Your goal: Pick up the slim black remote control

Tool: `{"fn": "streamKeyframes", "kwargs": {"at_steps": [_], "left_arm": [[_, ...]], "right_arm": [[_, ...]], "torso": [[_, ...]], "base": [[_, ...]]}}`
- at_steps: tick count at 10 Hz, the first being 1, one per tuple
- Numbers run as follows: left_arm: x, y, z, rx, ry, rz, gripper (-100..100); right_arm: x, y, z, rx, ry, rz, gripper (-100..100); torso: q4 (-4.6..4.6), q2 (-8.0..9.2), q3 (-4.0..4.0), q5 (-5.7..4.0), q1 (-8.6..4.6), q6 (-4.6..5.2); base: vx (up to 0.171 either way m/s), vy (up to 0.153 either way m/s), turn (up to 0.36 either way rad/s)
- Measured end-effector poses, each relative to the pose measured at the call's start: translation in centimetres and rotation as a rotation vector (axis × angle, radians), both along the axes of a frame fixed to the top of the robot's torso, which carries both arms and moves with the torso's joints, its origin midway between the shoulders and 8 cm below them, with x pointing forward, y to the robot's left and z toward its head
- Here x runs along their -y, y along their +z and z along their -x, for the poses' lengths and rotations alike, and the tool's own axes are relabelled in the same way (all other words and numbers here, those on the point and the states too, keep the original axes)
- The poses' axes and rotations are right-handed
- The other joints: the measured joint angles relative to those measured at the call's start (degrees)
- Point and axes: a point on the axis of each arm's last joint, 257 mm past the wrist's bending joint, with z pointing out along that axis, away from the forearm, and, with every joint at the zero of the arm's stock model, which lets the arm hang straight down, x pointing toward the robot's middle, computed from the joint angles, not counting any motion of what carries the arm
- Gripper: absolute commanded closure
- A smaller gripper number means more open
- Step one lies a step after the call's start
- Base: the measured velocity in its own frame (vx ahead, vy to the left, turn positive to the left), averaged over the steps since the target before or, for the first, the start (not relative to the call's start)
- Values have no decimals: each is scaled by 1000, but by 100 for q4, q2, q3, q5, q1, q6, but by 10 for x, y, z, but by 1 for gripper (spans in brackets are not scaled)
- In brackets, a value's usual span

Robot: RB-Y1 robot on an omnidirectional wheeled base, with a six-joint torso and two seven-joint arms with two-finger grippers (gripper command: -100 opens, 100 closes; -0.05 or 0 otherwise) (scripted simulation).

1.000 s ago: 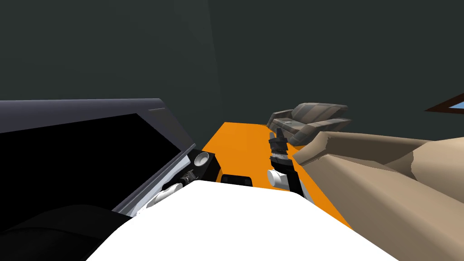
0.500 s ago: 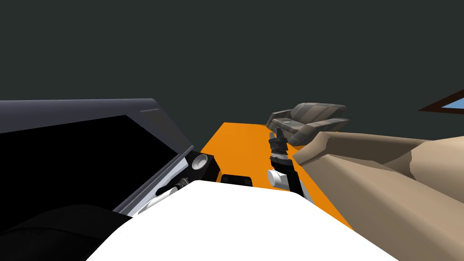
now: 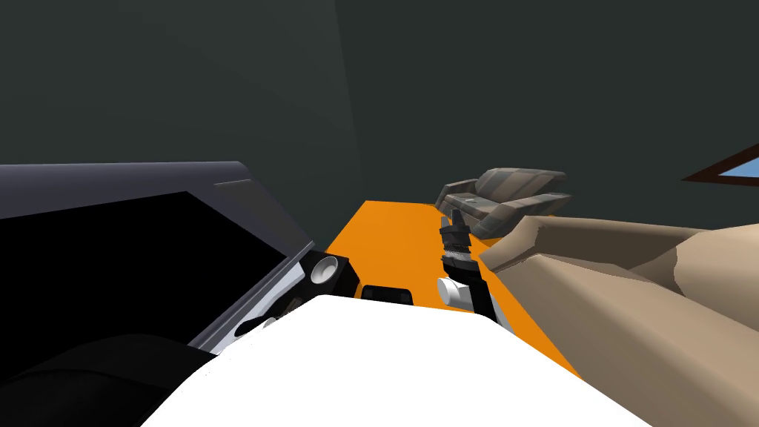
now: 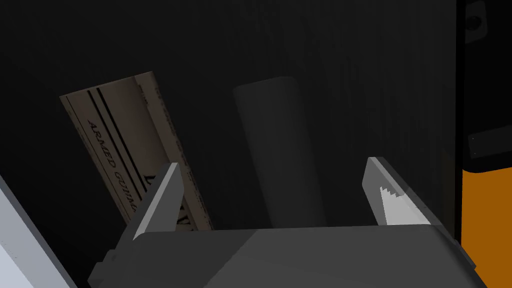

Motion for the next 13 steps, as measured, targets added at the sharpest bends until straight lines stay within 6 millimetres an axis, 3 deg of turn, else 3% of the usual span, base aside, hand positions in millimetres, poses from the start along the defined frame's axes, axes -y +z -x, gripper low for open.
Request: {"fn": "streamKeyframes", "kwargs": {"at_steps": [2, 7, 8, 9, 13], "left_arm": [[2, -6, 35, -66, 63, 30, -100], [3, -12, 78, -148, 153, 77, -100], [3, -12, 79, -151, 154, 79, 0], [3, -12, 79, -151, 154, 79, -100], [5, -24, 68, -148, 216, 82, -100]], "right_arm": [[0, 0, 0, 0, 0, 0, 0], [0, 0, 0, 0, 0, 0, 0], [0, 0, 0, 0, 0, 0, 0], [0, 0, 0, 0, 0, 0, 0], [0, 0, 0, 0, 0, 0, 0]], "torso": [[0, 3, 2, 1, 4, -1], [3, 14, 8, 0, 0, 0], [4, 17, 10, -1, -4, 1], [5, 20, 11, -1, -7, 1], [15, 66, 38, 0, -2, 1]], "base": [[43, 29, -4], [22, 14, 1], [0, 0, 0], [-62, 7, -222], [-119, 17, -147]]}}
